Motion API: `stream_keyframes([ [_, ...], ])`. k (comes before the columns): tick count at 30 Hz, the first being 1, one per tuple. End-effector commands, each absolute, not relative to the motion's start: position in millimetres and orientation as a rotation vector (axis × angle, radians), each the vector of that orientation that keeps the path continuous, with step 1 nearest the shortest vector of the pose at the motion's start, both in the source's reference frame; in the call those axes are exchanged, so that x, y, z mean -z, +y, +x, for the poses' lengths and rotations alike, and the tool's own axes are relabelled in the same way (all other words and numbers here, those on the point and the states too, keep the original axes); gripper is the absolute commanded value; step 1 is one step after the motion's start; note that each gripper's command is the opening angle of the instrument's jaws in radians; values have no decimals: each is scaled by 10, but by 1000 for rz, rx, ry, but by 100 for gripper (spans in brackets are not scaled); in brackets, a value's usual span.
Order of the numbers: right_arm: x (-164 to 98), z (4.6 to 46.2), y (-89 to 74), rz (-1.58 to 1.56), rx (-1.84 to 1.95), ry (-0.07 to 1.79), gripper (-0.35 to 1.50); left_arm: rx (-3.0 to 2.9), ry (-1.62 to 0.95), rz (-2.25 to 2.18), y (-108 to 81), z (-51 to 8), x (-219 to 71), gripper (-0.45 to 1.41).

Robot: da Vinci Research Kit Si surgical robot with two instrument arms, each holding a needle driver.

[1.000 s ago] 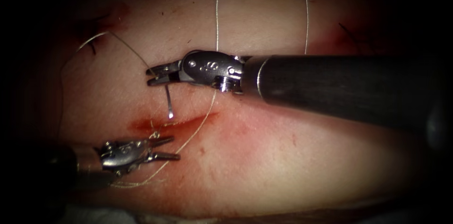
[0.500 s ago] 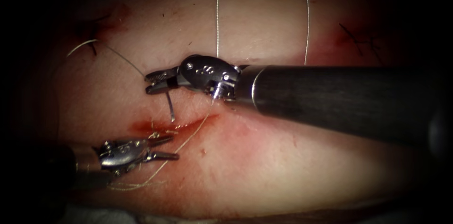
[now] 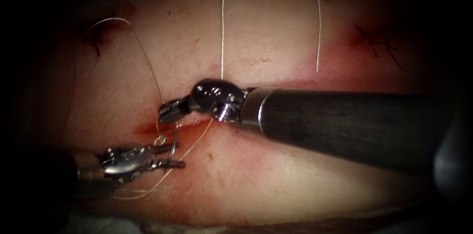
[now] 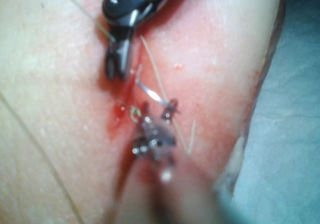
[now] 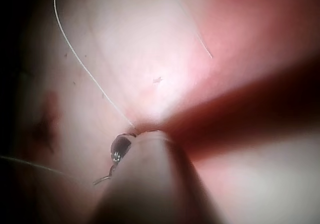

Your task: Wound Closure

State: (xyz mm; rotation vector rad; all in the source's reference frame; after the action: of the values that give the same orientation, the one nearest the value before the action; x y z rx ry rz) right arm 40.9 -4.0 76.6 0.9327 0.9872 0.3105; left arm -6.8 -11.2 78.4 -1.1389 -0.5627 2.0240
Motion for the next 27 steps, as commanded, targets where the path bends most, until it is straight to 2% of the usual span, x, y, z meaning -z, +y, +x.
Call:
stream_keyframes([
  [1, -771, 415, -45, 946, -310, 984, -35, -2022, -568, -1138, -119, -74, -790, 41],
  [4, -771, 415, -46, 1001, -328, 958, -35, -2014, -573, -1133, -121, -75, -785, 41],
  [5, -771, 415, -47, 986, -336, 960, -15, -2013, -572, -1133, -122, -76, -784, 41],
  [6, -771, 415, -47, 986, -336, 960, -15, -2013, -572, -1133, -122, -76, -784, 41],
  [7, -773, 416, -52, 974, -353, 955, 91, -2017, -565, -1133, -127, -79, -781, 41],
  [8, -772, 414, -56, 974, -349, 954, 103, -2017, -572, -1135, -130, -80, -779, 41],
  [11, -768, 407, -63, 972, -344, 958, 113, -2026, -569, -1141, -137, -81, -773, 41],
  [14, -764, 393, -65, 994, -363, 992, 140, -2045, -559, -1151, -152, -78, -769, 41],
  [17, -760, 378, -66, 1011, -425, 983, 148, -2078, -522, -1164, -161, -73, -769, 39],
  [22, -736, 343, -52, 1082, -462, 980, 148, -2106, -460, -1163, -162, -60, -767, 39],
  [27, -716, 308, -32, 1106, -464, 991, 136, -2133, -419, -1165, -161, -53, -758, 39],
])
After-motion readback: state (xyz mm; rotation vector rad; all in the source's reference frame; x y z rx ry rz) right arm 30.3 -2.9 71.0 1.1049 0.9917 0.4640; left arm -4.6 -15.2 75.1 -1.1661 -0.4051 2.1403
